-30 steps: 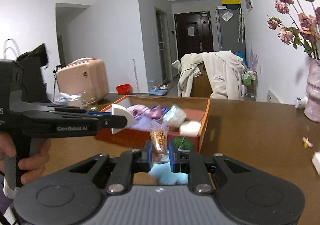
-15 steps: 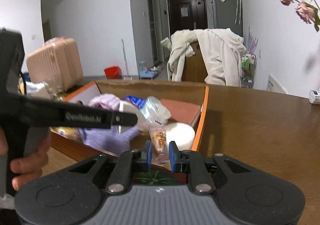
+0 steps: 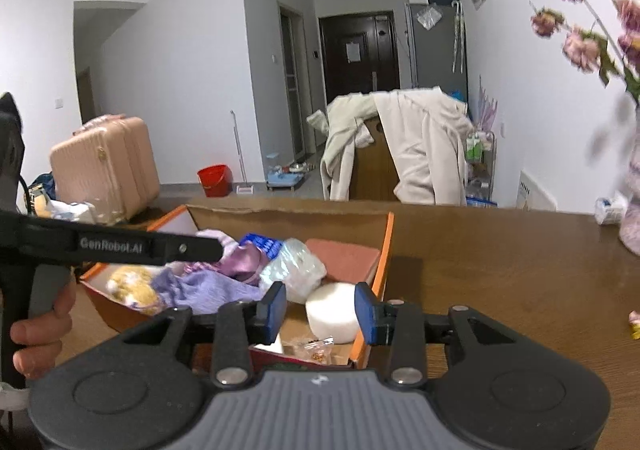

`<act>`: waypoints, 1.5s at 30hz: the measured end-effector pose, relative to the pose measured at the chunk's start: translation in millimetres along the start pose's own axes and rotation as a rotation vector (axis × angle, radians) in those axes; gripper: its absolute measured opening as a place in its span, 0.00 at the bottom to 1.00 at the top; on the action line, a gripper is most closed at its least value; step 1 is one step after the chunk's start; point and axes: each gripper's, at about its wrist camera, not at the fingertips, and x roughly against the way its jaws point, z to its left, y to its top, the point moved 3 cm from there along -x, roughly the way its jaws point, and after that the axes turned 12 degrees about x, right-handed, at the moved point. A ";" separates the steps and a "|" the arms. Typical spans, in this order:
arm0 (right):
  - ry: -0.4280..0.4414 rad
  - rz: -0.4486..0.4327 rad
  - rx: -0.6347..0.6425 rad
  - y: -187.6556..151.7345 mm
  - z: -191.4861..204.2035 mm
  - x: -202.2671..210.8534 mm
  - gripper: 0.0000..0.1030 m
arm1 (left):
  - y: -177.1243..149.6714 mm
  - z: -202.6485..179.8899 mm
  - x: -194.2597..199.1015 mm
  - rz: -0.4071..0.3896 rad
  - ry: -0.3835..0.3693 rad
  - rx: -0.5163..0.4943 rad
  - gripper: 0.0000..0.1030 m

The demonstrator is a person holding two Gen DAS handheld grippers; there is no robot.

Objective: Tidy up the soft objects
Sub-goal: 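Open both tools in the box and withdraw them toward the blue plush, then grasp the light-blue plush toy with the left tool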

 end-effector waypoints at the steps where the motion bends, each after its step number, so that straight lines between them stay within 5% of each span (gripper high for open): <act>1: -0.003 -0.007 0.007 1.9 2.5 9.7 0.37 | -1.7 -1.1 10.2 -0.008 0.002 -0.010 0.45; 12: 0.020 -0.067 0.060 -18.0 50.8 127.6 0.55 | -65.4 -22.9 152.2 -0.155 0.032 -0.053 0.63; 23: 0.059 -0.049 0.059 -77.3 95.8 208.7 0.62 | -156.5 -32.3 248.4 -0.192 0.054 0.037 0.76; 35: 0.081 -0.062 0.025 -105.8 104.3 244.6 0.65 | -187.9 -47.4 269.3 -0.188 0.064 0.015 0.76; 45: 0.121 -0.039 -0.109 -104.4 74.2 201.4 0.65 | -177.0 -40.9 211.3 -0.109 0.027 0.050 0.67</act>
